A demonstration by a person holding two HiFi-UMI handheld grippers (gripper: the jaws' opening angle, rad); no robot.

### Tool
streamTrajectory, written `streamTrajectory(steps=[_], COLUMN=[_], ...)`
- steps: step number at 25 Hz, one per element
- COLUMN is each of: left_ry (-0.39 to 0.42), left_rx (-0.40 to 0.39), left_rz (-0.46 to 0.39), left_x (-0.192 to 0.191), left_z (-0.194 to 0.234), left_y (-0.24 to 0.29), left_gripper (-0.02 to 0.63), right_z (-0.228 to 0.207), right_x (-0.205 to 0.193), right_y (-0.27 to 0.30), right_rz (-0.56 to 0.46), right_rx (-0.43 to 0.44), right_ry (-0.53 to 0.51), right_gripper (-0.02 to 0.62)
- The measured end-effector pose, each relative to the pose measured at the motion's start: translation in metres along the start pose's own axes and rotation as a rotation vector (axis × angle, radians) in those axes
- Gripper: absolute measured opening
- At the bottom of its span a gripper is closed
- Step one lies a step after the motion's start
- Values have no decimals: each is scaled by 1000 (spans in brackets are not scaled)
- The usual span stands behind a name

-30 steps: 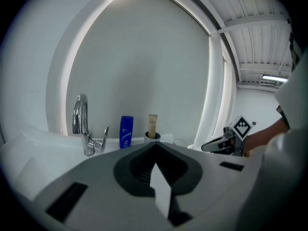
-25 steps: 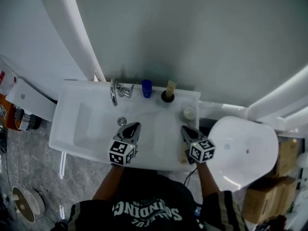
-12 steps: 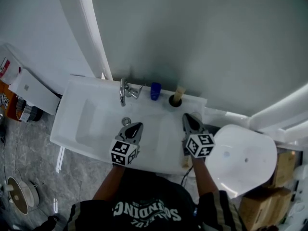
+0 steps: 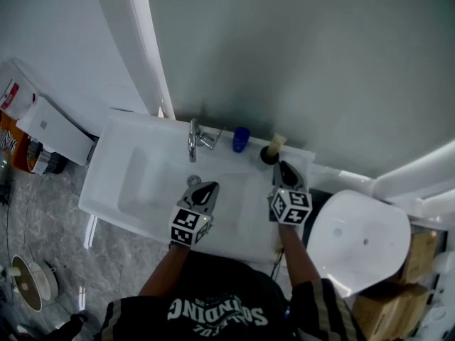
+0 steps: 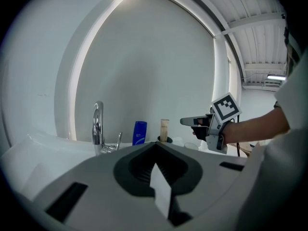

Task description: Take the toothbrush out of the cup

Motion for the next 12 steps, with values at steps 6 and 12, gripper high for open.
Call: streamTrajectory(steps=[6, 12], left_ry=[40, 32], left_rx=[-48, -108], left_rz=[33, 57], left_x=[-4, -9], left_z=[12, 20], left_y=[10, 21], left_gripper=[-3, -3], right_z=[-15, -35], right_x=[-5, -22], right_y=[30, 60], right_rz=[29, 108], right_rx=[-112, -220], right_ry=[8, 38], right_gripper=[113, 169])
Point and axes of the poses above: the fingertips, and each gripper's own axes: y forward along the fingers, z to its left, x out of its top, the point moved 1 cm from there along -y, backward along the fingers, and after that the axes turned 7 degrees about x, right-handed, at the moved point
